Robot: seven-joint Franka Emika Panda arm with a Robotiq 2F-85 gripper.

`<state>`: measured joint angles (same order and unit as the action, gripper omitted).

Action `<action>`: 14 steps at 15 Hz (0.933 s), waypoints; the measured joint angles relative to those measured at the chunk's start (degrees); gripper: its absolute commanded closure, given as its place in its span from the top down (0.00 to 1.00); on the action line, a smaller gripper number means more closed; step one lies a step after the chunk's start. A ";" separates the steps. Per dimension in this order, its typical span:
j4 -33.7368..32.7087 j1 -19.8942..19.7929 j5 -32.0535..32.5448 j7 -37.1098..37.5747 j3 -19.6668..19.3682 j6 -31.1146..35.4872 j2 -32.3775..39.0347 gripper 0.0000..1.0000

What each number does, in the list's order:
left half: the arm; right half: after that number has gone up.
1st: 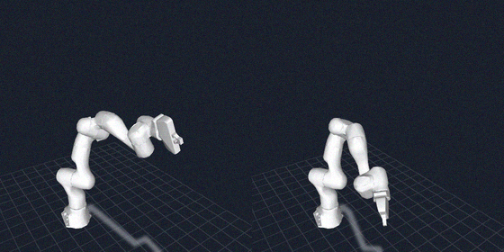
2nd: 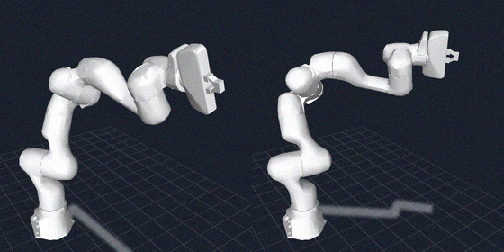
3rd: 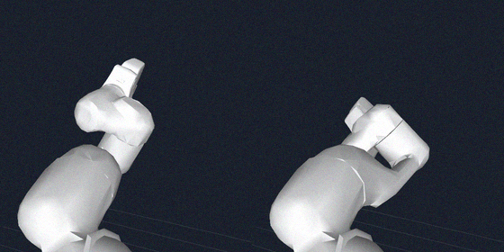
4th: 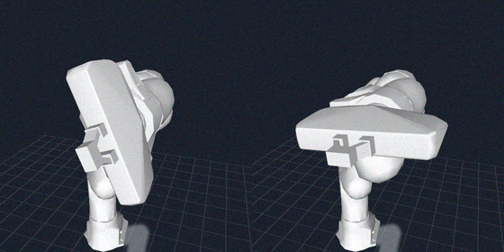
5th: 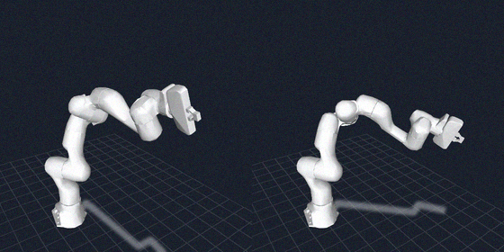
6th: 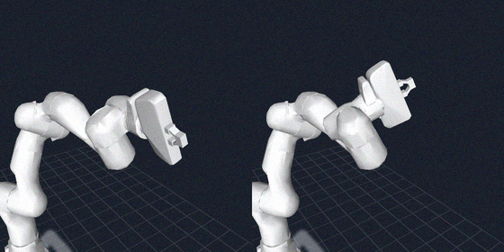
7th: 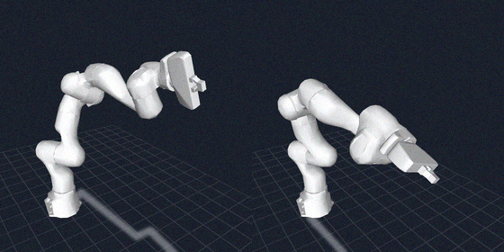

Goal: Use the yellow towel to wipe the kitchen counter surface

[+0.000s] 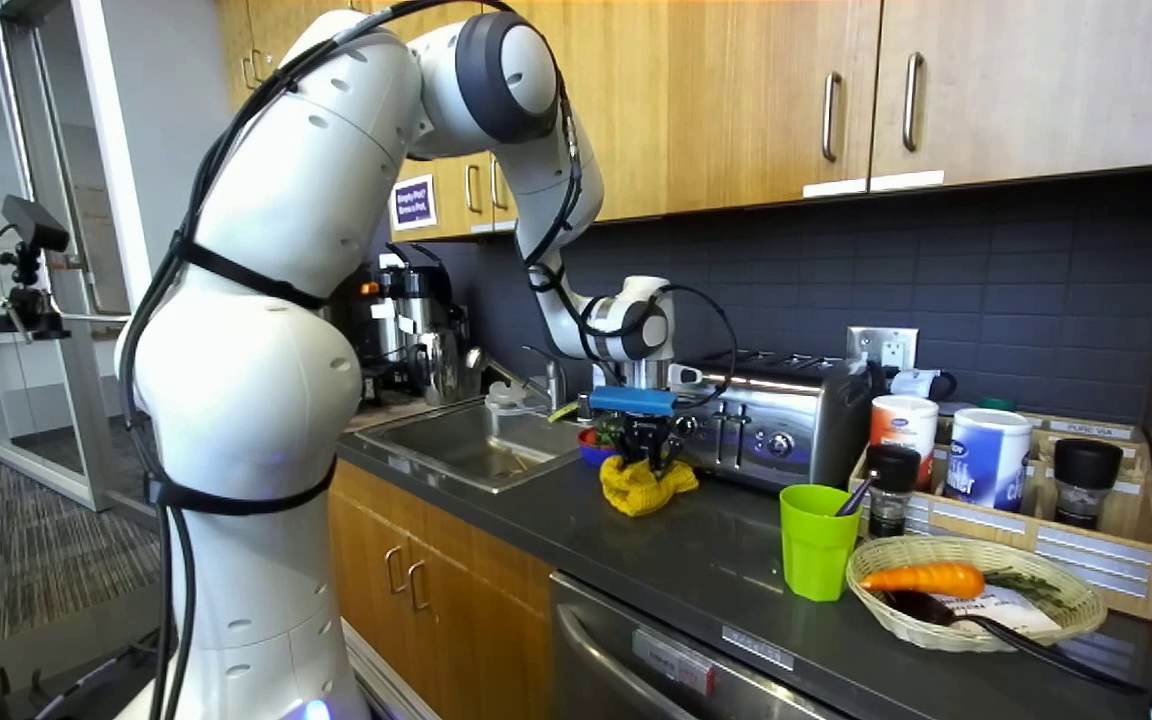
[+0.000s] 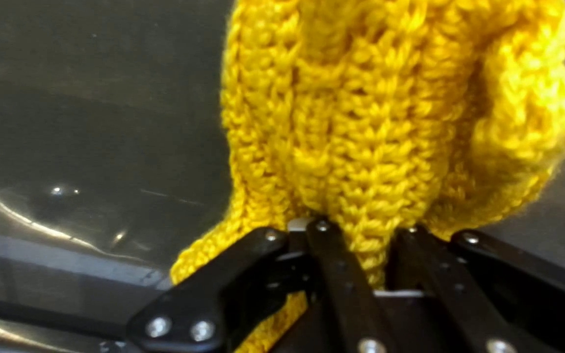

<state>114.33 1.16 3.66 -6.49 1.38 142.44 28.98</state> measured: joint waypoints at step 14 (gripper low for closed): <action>-1.34 -15.29 -15.35 -0.26 -2.54 3.13 0.99 0.05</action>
<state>112.98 -14.13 -11.70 -6.75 -1.16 145.57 29.97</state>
